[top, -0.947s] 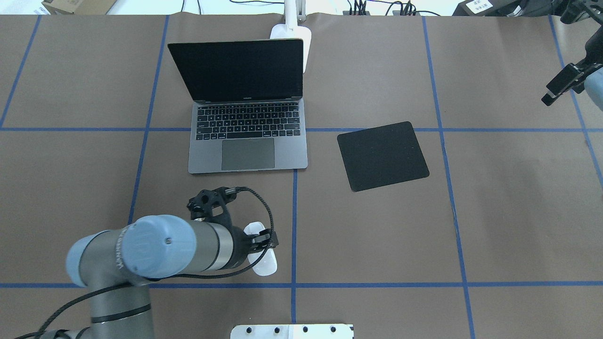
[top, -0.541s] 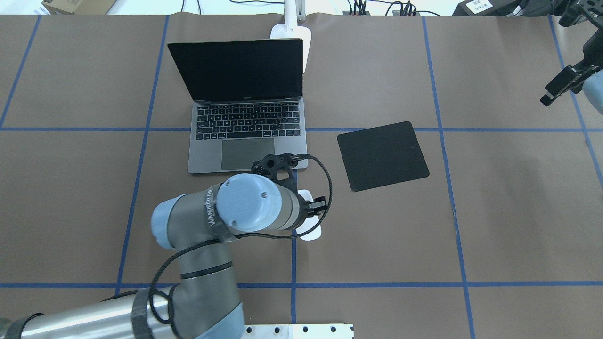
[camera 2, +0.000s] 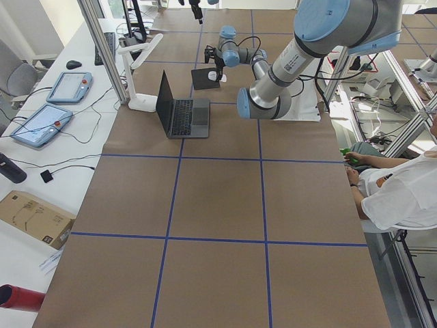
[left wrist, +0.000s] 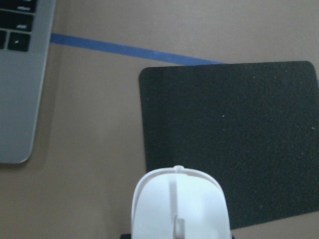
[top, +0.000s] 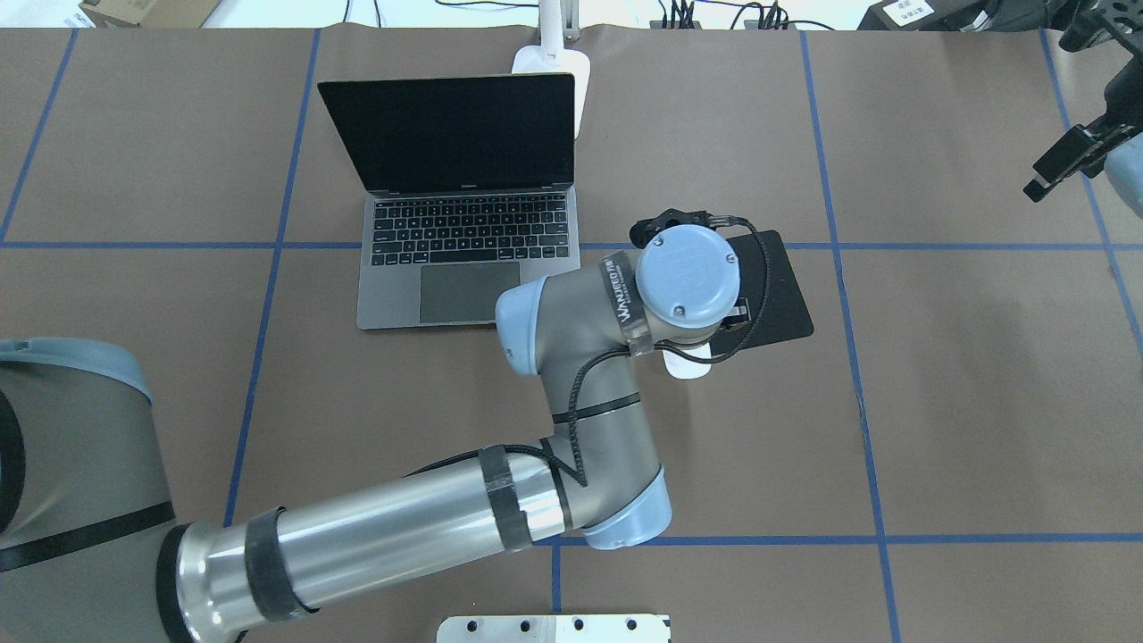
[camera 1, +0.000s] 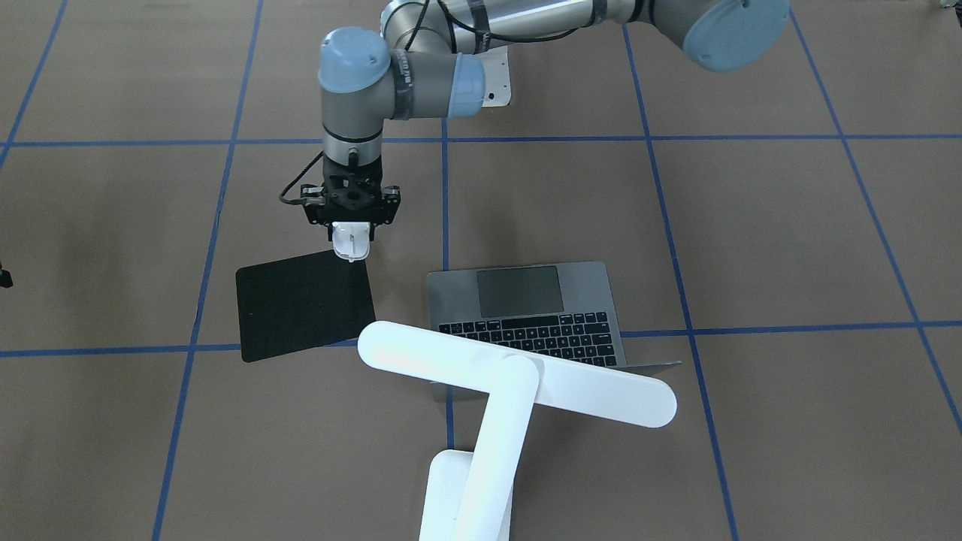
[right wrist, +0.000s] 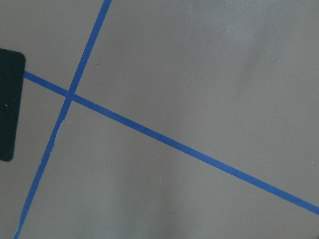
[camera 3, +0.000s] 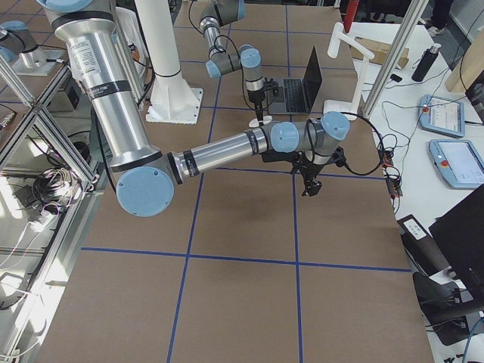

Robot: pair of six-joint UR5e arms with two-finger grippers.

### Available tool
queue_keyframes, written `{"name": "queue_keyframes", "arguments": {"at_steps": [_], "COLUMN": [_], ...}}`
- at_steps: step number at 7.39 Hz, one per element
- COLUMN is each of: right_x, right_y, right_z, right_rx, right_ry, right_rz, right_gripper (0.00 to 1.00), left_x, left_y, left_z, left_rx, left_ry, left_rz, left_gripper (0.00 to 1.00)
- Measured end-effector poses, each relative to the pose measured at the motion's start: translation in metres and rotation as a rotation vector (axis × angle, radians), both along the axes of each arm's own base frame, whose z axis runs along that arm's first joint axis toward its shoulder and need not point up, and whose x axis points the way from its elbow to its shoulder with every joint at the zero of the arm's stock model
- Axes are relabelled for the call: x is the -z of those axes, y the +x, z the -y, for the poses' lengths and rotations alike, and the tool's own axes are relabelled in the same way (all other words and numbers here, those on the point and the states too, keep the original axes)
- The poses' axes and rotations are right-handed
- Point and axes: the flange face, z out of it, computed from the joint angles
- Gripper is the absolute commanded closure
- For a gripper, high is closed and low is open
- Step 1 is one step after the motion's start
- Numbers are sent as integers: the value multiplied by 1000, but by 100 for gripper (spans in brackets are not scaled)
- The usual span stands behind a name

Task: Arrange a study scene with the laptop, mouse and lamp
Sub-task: 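Lower the white mouse with the left gripper onto the mouse pad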

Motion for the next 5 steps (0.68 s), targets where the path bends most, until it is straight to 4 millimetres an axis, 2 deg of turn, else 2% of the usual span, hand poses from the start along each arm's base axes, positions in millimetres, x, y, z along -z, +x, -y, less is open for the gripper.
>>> {"name": "queue_keyframes", "arguments": {"at_steps": [2,5], "right_x": [1,2], "right_y": [0,-1], "right_z": [0,0], "right_rx": [0,2], "right_ry": [0,-5], "right_rz": [2,17], "right_gripper": [1,1], "left_x": [23,25], "left_y": [30,56], "left_z": [14,26], "left_rx": [-28,-20], "left_ry": [18,26], "left_rz": [65,86], "left_gripper": [38,37]}}
